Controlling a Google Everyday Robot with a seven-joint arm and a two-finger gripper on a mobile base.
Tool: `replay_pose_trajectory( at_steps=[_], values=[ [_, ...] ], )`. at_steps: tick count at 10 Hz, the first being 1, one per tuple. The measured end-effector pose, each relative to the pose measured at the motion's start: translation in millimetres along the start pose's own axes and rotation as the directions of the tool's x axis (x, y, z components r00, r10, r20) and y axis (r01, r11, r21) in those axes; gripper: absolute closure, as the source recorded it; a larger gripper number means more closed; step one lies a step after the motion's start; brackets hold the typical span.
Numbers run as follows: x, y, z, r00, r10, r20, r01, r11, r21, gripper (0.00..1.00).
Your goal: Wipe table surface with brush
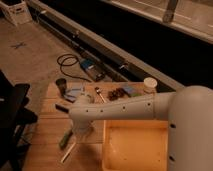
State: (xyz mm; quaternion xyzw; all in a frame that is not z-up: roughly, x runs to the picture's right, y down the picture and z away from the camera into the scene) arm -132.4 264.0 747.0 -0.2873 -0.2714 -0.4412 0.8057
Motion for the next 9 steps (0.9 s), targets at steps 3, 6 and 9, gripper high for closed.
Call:
replay_pose_trajectory(
  at_steps=[3,6,9],
  values=[
    [-21,28,0,0.998,0.058,0.016,-0.057,0.997,-0.044,1.0],
    [-1,36,-4,0.998,0.057,-0.016,-0.058,0.994,-0.093,1.0],
    [51,18,-1,0.999,0.023,-0.042,-0.028,0.994,-0.109,1.0]
  ],
)
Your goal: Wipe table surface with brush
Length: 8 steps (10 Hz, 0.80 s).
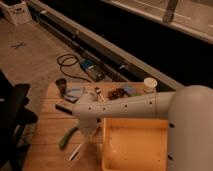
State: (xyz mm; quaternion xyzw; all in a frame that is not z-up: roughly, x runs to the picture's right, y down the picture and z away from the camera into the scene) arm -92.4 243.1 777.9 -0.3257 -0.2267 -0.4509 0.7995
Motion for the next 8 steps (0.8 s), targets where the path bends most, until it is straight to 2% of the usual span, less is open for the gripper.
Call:
replay_pose_trajectory(
  at_steps=[2,3,6,8],
  values=[
    [14,-16,1,0.999,-0.032,-0.013,0.032,0.999,0.018,1.0],
    [13,-25,0,0.999,-0.046,-0.015,0.047,0.998,0.041,1.0],
    [-11,-37,-2,0.996,-0.085,-0.012,0.086,0.993,0.079,1.0],
    [-31,-29,-3,0.998,-0.061,0.018,0.059,0.993,0.105,1.0]
  ],
)
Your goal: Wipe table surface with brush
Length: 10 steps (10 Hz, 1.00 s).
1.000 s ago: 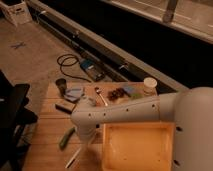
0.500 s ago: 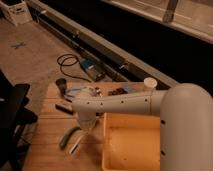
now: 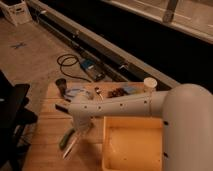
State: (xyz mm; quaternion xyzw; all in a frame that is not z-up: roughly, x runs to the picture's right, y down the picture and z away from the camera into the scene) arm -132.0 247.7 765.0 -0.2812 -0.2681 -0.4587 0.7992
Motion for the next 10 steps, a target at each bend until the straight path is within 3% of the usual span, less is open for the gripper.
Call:
replay_pose_trajectory(
  at_steps=[2,4,7,10],
  values=[
    [-22,20,-1,0.998,0.054,0.012,-0.053,0.999,-0.006,1.0],
    [-23,49,-5,0.993,0.118,-0.007,-0.118,0.993,-0.032,1.0],
    [8,75,-12,0.985,0.168,-0.047,-0.17,0.984,-0.058,1.0],
    [57,51,-14,0.986,0.147,-0.081,-0.152,0.987,-0.052,1.0]
  ],
)
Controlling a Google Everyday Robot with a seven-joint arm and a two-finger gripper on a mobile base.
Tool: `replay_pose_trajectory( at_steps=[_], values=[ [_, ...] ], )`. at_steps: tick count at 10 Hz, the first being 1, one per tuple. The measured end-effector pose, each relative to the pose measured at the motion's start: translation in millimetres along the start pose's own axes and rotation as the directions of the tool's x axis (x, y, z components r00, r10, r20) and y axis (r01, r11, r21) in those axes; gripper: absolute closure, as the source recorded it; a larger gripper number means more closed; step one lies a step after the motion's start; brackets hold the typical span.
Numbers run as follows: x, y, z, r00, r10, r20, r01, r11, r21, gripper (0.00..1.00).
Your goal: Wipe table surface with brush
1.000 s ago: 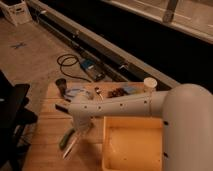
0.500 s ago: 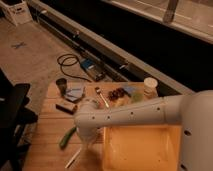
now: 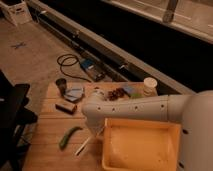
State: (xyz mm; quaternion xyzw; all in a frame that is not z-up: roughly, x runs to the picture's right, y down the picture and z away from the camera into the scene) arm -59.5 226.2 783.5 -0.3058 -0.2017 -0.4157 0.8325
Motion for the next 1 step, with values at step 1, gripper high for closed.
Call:
replay_pose_trajectory(
  at_steps=[1],
  values=[
    [4.6,-14.9,1.2,1.0,-0.022,-0.004,0.022,1.0,0.008,1.0]
  ],
)
